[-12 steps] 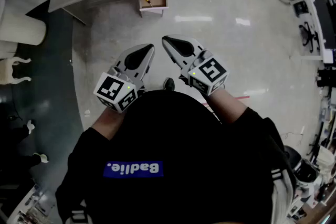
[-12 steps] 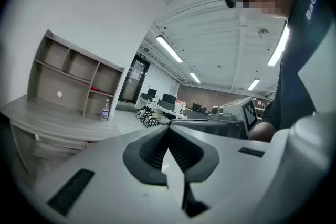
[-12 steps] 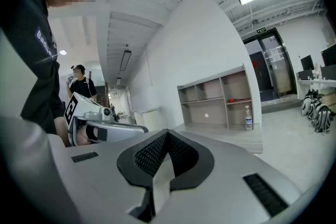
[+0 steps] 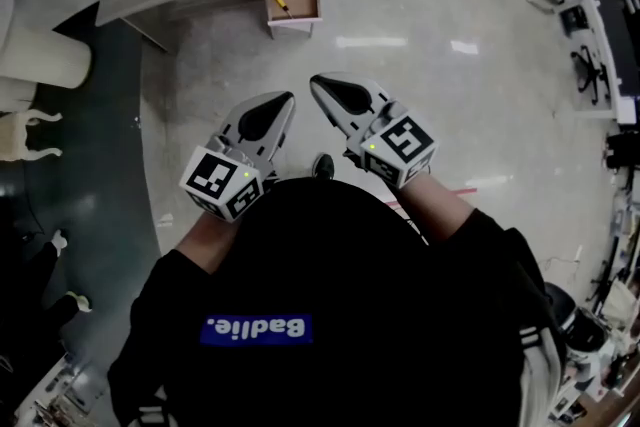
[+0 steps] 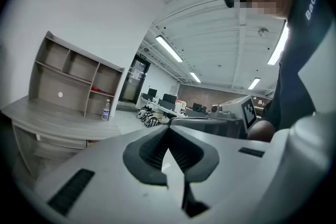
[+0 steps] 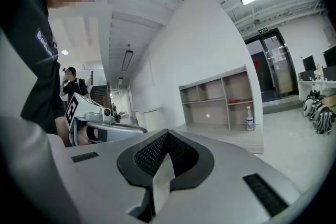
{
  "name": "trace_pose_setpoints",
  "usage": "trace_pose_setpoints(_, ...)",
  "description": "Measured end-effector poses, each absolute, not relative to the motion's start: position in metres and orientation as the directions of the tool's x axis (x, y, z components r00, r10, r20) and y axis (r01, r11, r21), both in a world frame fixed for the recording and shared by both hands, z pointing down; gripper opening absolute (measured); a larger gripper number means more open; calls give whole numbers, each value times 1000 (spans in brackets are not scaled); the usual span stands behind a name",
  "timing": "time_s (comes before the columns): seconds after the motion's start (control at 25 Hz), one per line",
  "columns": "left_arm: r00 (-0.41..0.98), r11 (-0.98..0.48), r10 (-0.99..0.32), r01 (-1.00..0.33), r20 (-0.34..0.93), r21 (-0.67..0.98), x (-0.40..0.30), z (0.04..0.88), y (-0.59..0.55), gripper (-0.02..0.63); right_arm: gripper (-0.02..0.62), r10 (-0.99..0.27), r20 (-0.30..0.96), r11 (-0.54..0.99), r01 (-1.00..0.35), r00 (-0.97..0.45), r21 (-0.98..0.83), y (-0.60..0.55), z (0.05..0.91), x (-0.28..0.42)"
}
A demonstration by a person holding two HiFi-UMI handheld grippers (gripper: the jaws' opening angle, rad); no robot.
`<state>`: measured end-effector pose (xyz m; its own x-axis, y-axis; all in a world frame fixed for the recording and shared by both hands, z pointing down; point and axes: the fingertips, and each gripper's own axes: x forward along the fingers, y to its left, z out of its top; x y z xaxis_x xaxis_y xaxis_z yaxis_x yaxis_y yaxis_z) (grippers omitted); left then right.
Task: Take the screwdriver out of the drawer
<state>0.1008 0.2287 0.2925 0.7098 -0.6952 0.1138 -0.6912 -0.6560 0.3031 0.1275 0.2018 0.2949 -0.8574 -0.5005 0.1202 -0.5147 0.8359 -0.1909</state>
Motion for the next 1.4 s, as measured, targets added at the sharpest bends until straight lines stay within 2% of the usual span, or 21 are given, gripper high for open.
trace_pose_setpoints(0.96,632,-580,-764,-761,130,289,126,293,215,2,31,-475,112,846,-488,-873,-214,179,306,167)
trace_pose_setpoints(1.4,640,-587,-760,-750,113,303,106,295,168,2,31,-489,134,836,-507,-862,-212,132,310,146)
